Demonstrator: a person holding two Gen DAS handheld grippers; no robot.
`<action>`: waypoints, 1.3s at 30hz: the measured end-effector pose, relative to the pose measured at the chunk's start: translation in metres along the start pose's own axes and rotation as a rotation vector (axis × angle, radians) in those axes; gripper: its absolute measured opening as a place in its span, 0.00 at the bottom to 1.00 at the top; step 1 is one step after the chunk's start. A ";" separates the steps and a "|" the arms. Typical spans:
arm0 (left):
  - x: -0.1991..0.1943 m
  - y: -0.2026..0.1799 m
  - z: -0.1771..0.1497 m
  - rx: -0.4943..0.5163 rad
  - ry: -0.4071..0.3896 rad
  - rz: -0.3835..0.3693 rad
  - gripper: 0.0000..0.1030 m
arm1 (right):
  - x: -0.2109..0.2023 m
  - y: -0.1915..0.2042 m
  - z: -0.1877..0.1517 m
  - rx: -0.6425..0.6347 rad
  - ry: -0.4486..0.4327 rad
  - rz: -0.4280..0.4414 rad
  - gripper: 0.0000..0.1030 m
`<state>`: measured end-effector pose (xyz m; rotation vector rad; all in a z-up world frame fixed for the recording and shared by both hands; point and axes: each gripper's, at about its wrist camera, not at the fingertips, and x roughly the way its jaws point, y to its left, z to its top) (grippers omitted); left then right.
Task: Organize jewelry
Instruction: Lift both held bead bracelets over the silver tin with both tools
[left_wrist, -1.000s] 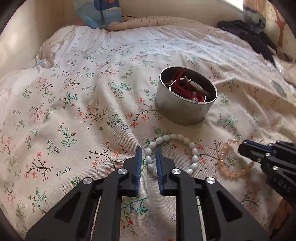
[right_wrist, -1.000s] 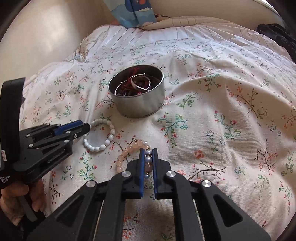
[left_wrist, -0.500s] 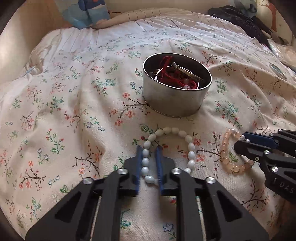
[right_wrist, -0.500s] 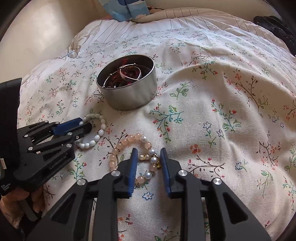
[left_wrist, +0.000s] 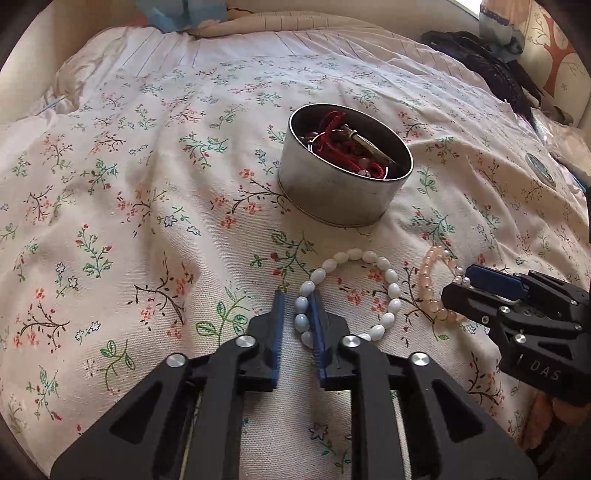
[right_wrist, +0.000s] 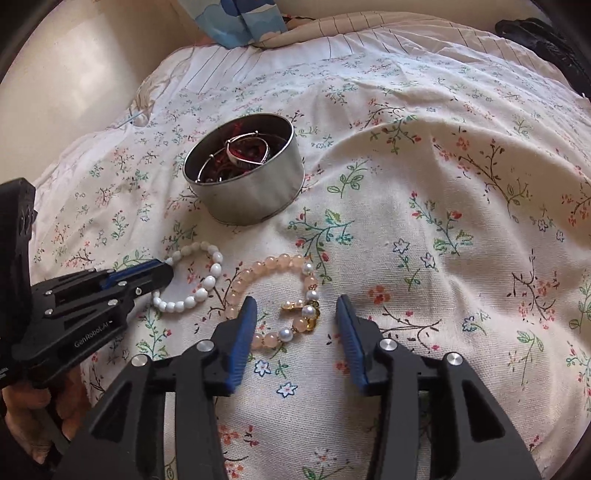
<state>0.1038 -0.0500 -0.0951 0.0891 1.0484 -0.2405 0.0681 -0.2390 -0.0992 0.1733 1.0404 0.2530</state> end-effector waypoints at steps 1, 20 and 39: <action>0.003 -0.002 0.000 0.010 0.006 -0.002 0.29 | 0.002 0.000 0.000 -0.005 0.005 -0.003 0.43; -0.077 -0.021 -0.001 0.013 -0.320 -0.064 0.07 | -0.066 -0.004 0.002 0.097 -0.287 0.318 0.11; -0.083 -0.027 0.013 -0.007 -0.420 0.002 0.07 | -0.078 -0.007 0.022 0.133 -0.420 0.354 0.11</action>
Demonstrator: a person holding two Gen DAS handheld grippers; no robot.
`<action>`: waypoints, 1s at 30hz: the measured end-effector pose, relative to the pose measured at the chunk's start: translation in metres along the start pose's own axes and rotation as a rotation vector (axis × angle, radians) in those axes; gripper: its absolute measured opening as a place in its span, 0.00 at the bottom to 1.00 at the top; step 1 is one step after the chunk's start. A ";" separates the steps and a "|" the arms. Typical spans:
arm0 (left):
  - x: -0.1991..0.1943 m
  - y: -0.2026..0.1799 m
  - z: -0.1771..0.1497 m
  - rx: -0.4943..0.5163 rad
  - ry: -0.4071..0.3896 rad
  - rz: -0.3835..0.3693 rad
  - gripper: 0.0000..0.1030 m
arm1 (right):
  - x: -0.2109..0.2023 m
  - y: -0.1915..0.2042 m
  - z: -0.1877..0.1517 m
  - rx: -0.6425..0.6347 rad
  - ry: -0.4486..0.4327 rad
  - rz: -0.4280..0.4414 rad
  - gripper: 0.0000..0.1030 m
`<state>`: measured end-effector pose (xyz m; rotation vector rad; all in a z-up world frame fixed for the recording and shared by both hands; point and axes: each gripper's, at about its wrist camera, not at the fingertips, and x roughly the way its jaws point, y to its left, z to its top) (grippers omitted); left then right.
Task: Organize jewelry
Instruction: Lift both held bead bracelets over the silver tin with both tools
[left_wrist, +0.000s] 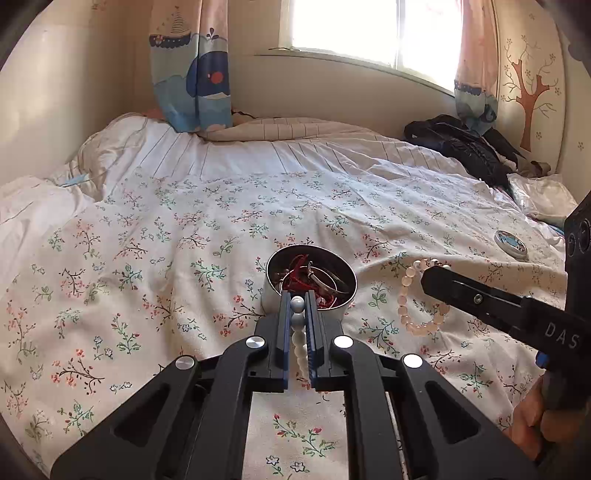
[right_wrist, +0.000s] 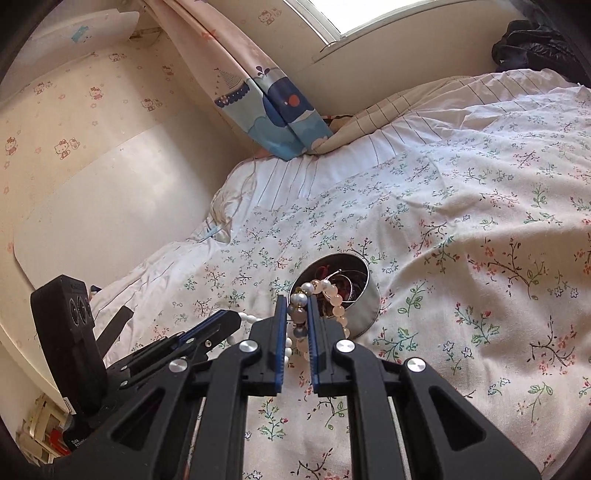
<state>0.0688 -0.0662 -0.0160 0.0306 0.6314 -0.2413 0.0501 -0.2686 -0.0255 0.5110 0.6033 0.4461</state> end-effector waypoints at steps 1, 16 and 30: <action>0.000 0.000 0.000 0.002 -0.001 0.003 0.07 | 0.001 0.001 0.000 -0.008 -0.001 -0.003 0.11; 0.002 0.008 0.011 -0.041 -0.049 0.007 0.07 | 0.011 0.009 0.007 -0.047 -0.028 0.001 0.11; 0.022 0.009 0.034 -0.107 -0.085 -0.050 0.07 | 0.038 0.006 0.024 -0.056 -0.026 0.000 0.11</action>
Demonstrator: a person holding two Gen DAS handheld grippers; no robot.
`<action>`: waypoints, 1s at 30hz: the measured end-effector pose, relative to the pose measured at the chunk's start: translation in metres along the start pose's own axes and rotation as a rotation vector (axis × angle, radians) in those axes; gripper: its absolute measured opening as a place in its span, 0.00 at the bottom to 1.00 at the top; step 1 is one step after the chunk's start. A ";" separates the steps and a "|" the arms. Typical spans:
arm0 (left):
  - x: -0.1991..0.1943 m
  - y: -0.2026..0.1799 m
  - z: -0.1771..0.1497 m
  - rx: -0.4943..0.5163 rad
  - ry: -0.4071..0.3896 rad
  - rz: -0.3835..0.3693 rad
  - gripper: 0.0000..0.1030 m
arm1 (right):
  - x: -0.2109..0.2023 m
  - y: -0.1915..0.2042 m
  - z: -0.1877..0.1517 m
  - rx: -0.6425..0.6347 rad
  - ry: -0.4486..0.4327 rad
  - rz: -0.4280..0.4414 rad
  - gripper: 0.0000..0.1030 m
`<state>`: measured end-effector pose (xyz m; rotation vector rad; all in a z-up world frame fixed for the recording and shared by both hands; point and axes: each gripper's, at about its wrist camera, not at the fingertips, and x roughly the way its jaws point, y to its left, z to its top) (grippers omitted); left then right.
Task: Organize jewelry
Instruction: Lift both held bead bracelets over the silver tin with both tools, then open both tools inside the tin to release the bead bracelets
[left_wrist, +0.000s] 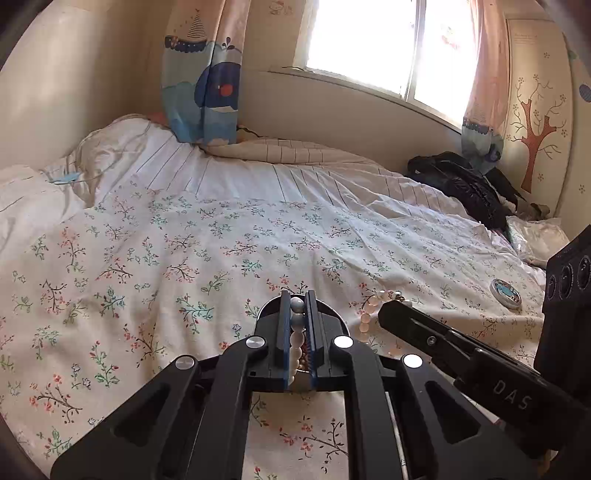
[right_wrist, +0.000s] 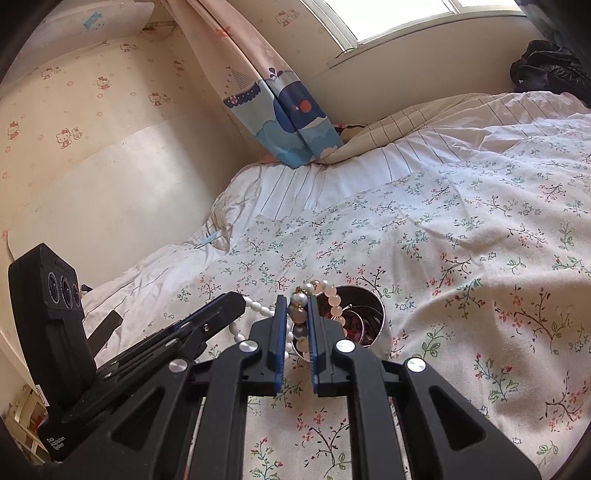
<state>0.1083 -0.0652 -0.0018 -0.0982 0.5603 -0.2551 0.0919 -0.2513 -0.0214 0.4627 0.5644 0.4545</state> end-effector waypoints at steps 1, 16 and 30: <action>0.002 -0.001 0.001 0.000 0.000 -0.002 0.07 | 0.002 -0.001 0.001 0.000 0.000 -0.002 0.11; 0.049 -0.001 0.010 -0.050 0.060 -0.051 0.07 | 0.044 -0.021 0.007 -0.006 0.062 -0.062 0.11; 0.061 0.035 0.012 -0.144 0.070 0.079 0.53 | 0.084 -0.013 -0.008 -0.106 0.189 -0.117 0.33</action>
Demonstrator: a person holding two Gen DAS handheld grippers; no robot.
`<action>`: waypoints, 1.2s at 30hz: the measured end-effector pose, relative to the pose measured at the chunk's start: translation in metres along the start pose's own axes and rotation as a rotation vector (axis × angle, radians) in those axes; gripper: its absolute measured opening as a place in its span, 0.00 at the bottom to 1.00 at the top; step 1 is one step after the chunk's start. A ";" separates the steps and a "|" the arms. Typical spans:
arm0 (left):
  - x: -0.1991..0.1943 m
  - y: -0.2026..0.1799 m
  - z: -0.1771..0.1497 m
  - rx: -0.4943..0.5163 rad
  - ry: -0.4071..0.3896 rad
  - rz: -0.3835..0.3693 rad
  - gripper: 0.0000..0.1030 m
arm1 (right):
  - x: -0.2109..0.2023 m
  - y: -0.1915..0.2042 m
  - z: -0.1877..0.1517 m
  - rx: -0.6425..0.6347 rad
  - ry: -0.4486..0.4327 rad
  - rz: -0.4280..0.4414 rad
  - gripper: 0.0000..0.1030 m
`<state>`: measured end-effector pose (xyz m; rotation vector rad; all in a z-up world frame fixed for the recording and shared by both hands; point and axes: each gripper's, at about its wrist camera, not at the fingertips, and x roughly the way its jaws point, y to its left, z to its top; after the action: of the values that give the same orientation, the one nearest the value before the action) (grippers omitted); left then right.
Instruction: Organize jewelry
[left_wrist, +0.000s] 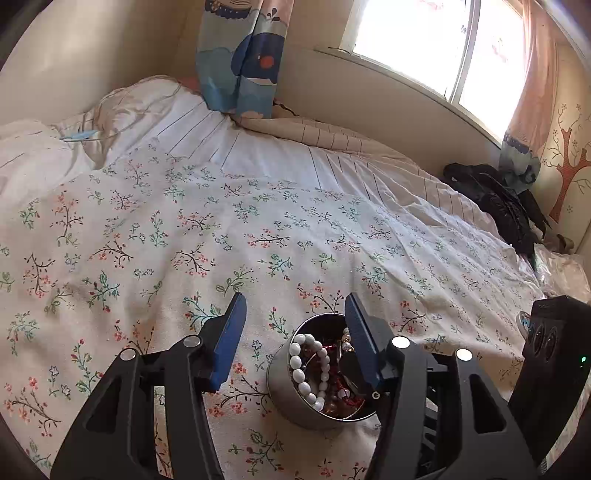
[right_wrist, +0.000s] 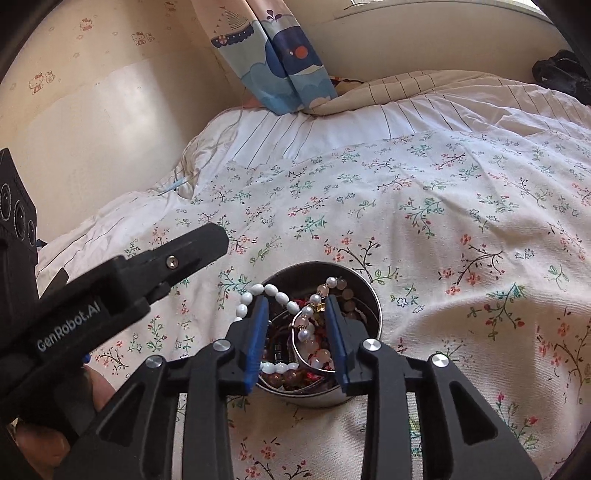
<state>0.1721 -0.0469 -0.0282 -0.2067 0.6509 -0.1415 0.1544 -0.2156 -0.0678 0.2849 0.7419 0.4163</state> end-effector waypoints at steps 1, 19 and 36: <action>-0.001 0.000 0.000 0.005 -0.003 0.010 0.57 | -0.001 0.000 -0.001 -0.003 0.000 -0.013 0.37; -0.067 0.009 -0.054 0.230 0.068 0.184 0.91 | -0.084 -0.006 -0.044 0.000 0.010 -0.338 0.83; -0.135 0.012 -0.075 0.207 0.053 0.125 0.93 | -0.152 0.021 -0.076 -0.042 -0.060 -0.431 0.93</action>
<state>0.0206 -0.0196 -0.0109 0.0376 0.6951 -0.0937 -0.0054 -0.2594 -0.0237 0.0922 0.7119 0.0141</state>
